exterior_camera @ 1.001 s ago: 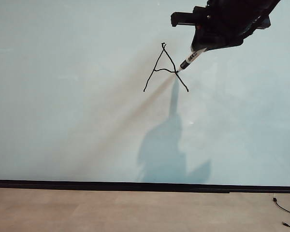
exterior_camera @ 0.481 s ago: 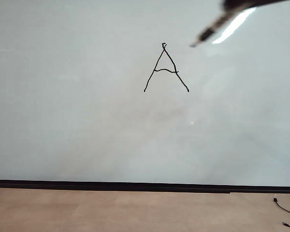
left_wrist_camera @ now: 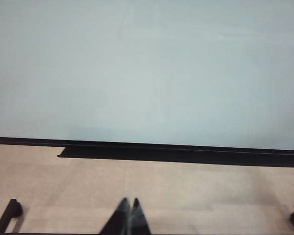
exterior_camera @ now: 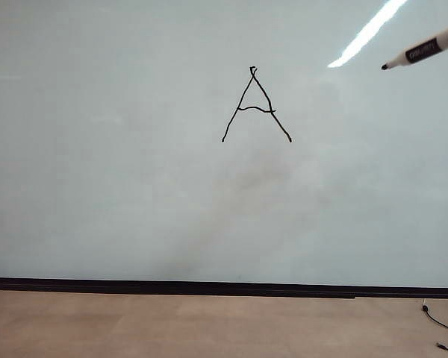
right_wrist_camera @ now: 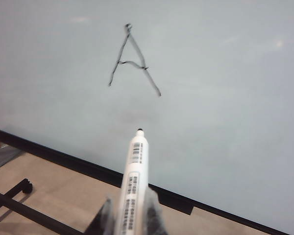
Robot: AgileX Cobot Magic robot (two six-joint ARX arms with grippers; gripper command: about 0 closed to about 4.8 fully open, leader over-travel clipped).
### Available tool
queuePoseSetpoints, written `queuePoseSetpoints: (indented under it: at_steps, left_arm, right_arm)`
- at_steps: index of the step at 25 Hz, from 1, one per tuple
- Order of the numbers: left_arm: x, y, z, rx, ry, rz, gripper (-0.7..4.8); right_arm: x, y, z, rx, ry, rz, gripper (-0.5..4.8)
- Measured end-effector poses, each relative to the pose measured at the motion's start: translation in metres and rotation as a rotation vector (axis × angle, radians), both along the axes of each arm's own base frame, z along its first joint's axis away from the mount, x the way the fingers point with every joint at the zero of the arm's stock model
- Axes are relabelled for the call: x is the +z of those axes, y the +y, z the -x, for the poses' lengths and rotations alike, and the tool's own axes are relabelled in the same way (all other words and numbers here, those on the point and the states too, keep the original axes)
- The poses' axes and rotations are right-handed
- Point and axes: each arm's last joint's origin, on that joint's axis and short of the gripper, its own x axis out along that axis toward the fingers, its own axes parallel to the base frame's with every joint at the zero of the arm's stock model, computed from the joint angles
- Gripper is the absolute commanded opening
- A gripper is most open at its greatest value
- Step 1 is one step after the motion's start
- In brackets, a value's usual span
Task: Pick up the pen on the shelf to the right of the whiteboard and write the letter A.
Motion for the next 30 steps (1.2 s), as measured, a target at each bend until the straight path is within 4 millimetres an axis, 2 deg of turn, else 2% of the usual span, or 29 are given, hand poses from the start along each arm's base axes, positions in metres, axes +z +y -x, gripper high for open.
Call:
queuePoseSetpoints:
  at_steps: [12, 18, 20, 30]
  left_arm:
    - [0.000, 0.000, 0.000, 0.002, 0.002, 0.000, -0.04]
    - [0.000, 0.000, 0.000, 0.002, 0.002, 0.000, -0.05]
    - [0.000, 0.000, 0.000, 0.002, 0.002, 0.000, -0.05]
    - [0.000, 0.000, 0.000, 0.002, 0.002, 0.000, -0.04]
  right_arm:
    - [-0.060, 0.018, -0.010, 0.071, 0.019, -0.038, -0.06]
    - [-0.060, 0.010, -0.018, -0.046, 0.008, -0.030, -0.06]
    - [-0.059, 0.001, -0.025, -0.155, 0.002, -0.033, -0.06]
    - [-0.059, -0.032, -0.041, -0.297, 0.000, -0.034, -0.06]
